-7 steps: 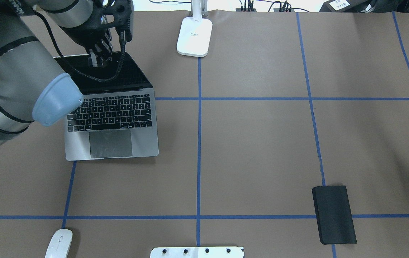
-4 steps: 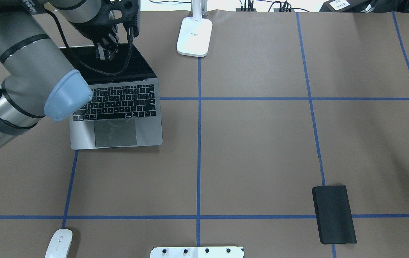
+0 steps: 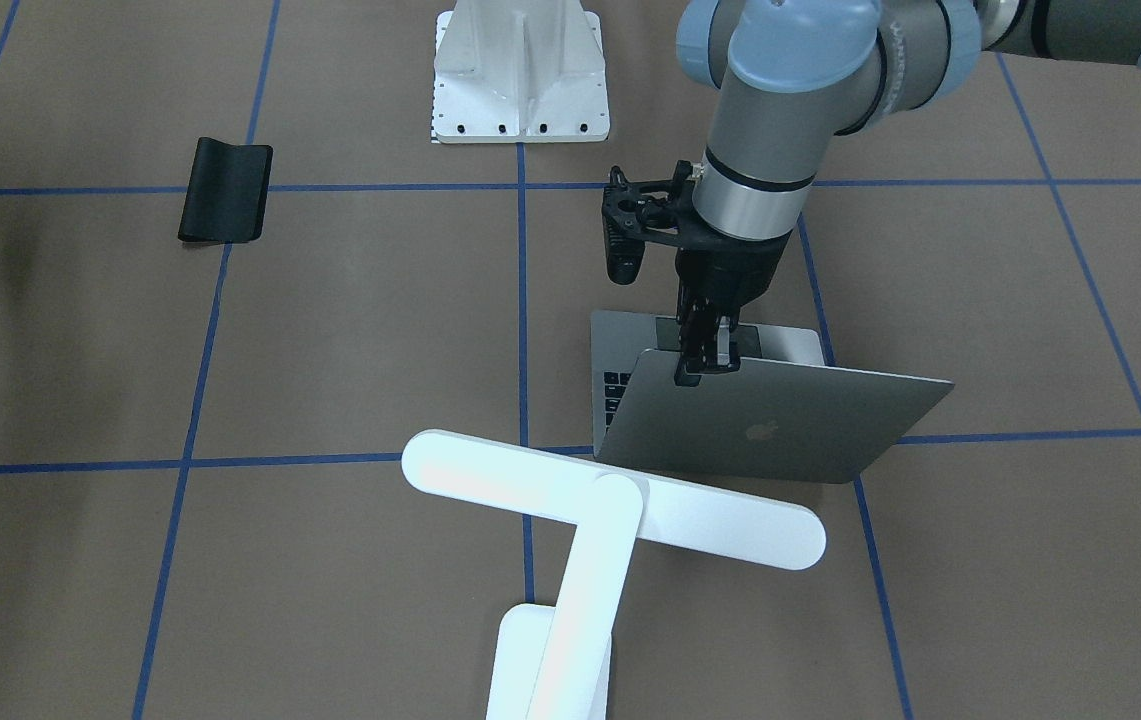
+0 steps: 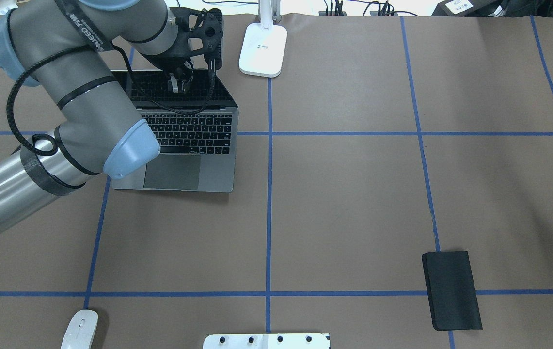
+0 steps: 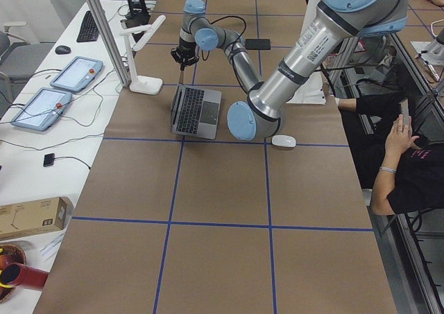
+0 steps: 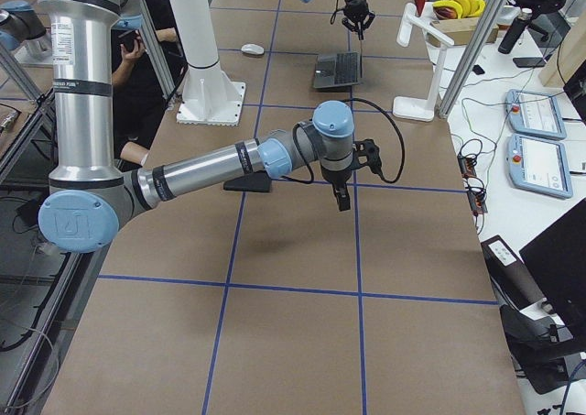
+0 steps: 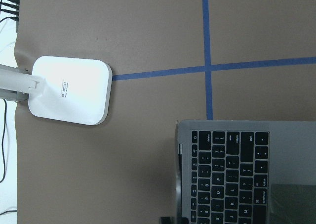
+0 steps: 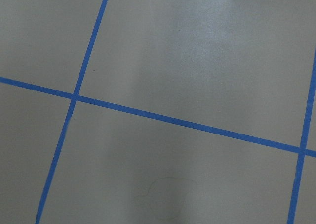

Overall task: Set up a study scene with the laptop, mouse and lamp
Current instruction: 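Push the laptop farther from the robot toward the white lamp with the left gripper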

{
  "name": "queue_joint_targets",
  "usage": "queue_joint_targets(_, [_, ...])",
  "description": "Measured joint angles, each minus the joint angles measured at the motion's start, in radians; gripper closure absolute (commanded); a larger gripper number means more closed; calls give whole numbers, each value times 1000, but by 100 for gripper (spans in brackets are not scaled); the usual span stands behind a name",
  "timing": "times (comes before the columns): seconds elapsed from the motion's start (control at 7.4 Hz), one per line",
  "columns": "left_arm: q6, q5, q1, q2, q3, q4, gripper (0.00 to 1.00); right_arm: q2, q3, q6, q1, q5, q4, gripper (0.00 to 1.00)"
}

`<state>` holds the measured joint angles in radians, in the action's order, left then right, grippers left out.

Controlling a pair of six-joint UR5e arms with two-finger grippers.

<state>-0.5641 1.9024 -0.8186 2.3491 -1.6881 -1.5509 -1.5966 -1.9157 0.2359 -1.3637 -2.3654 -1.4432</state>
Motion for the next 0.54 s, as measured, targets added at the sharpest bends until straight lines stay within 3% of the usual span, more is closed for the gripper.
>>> queue_joint_targets(0.41, [5,-2,5,-3,-7,2,82,1,13,-1,0,0,4,1])
queue_joint_targets(0.54, [5,-3,3,-6,-13,4,63,2,13,-1,0,0,5,1])
